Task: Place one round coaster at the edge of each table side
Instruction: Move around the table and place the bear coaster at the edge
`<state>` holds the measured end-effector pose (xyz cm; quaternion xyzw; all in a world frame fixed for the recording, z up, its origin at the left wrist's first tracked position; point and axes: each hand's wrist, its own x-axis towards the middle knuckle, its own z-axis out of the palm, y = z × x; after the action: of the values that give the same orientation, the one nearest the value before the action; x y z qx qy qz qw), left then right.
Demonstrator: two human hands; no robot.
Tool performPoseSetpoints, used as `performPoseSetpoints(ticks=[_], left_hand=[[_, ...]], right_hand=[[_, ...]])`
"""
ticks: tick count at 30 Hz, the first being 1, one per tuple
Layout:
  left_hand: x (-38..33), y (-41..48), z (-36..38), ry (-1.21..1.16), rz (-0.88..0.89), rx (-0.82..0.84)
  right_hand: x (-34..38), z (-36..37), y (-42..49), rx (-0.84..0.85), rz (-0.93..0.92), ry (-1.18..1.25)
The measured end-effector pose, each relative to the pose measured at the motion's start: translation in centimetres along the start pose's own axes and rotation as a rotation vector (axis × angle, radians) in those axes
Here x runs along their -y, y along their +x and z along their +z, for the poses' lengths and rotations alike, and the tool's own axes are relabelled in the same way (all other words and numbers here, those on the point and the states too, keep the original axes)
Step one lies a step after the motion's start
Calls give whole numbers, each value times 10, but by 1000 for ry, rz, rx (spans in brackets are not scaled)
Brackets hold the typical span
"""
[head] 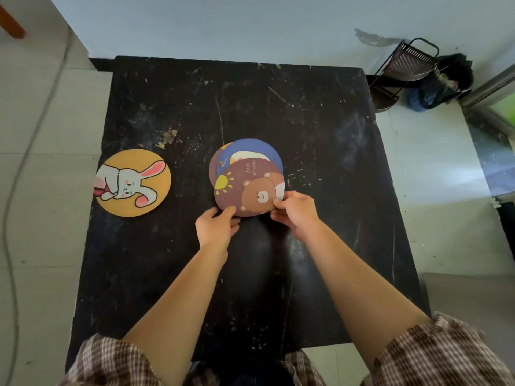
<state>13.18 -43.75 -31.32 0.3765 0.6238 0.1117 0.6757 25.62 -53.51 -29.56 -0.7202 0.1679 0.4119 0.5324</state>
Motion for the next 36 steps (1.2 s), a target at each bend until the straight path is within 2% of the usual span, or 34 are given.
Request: performPoseSetpoints(ticks=[4,8,14,18,24,29,36], left_hand=[[24,-23,1,146,72,119],[44,-44,-9,297,192,258],[69,-69,-34,442,212,405],[89,-79,-51,613,290,316],[122,-93,-68,642,358,134],[133,-101,-71,693,416,112],[130,-99,-72,731,409,154]], right_hand=[[-34,-35,-24,36,43,26],[-62,-67,-45,84,64,-51],[-94,-103,-58,-13,27,5],[-113,-119,-69,27,-23,-205],[-144,-128,-88,62,-47,-304],[-163,-134,-97,47,-112,-401],[-177,-136,-97,-3,-175,-490]])
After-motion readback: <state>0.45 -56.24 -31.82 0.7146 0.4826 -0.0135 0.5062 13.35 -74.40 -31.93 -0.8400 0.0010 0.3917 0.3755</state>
